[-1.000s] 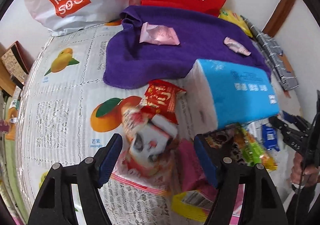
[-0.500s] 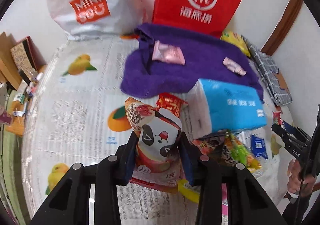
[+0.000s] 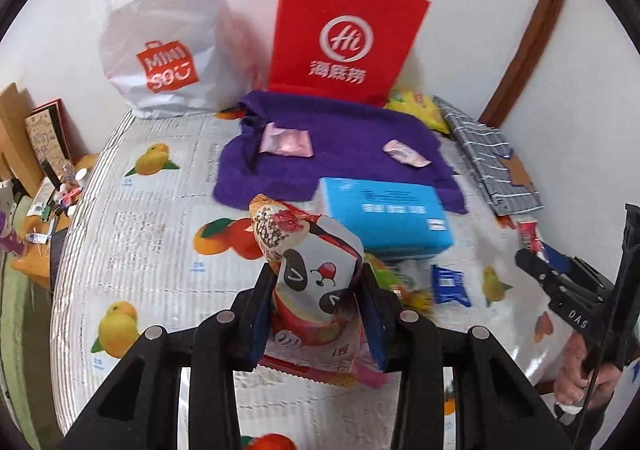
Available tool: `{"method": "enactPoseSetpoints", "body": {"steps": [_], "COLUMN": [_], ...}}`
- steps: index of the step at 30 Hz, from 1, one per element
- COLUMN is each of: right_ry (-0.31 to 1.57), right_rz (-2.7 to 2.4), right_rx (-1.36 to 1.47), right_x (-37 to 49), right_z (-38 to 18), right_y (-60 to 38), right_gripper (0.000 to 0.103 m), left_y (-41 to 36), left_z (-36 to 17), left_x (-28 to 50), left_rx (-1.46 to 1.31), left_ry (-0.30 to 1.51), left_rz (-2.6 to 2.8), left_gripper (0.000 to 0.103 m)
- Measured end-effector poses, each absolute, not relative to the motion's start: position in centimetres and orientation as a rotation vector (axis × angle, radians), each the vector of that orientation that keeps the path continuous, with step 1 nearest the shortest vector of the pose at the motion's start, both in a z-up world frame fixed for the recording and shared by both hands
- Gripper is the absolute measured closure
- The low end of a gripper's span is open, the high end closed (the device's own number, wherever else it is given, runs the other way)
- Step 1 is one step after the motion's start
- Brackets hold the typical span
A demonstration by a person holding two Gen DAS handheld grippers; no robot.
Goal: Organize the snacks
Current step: 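Carry the white packet and panda-print bag toward the purple towel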
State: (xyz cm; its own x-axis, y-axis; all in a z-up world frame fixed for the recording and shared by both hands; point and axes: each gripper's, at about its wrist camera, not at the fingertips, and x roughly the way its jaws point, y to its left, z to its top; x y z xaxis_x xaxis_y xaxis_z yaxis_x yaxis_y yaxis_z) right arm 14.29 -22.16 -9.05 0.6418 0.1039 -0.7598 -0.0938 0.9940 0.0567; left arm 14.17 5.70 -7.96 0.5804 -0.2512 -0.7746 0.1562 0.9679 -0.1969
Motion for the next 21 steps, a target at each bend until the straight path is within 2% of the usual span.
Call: {"method": "enactPoseSetpoints", "body": {"steps": [10, 21], "right_ry": [0.792, 0.743], "right_rz": [0.157, 0.169], "right_rx": [0.013, 0.024], "right_x": [12.9, 15.1], "right_z": [-5.0, -2.4], "right_y": [-20.0, -19.2], "right_gripper": [0.052, 0.052], "left_y": [2.8, 1.4], "left_z": [-4.5, -2.4], "left_x": [12.8, 15.2], "left_rx": [-0.085, -0.068], "left_ry": [0.855, 0.825], "left_rz": [-0.283, -0.298], "left_gripper": [0.065, 0.065]}}
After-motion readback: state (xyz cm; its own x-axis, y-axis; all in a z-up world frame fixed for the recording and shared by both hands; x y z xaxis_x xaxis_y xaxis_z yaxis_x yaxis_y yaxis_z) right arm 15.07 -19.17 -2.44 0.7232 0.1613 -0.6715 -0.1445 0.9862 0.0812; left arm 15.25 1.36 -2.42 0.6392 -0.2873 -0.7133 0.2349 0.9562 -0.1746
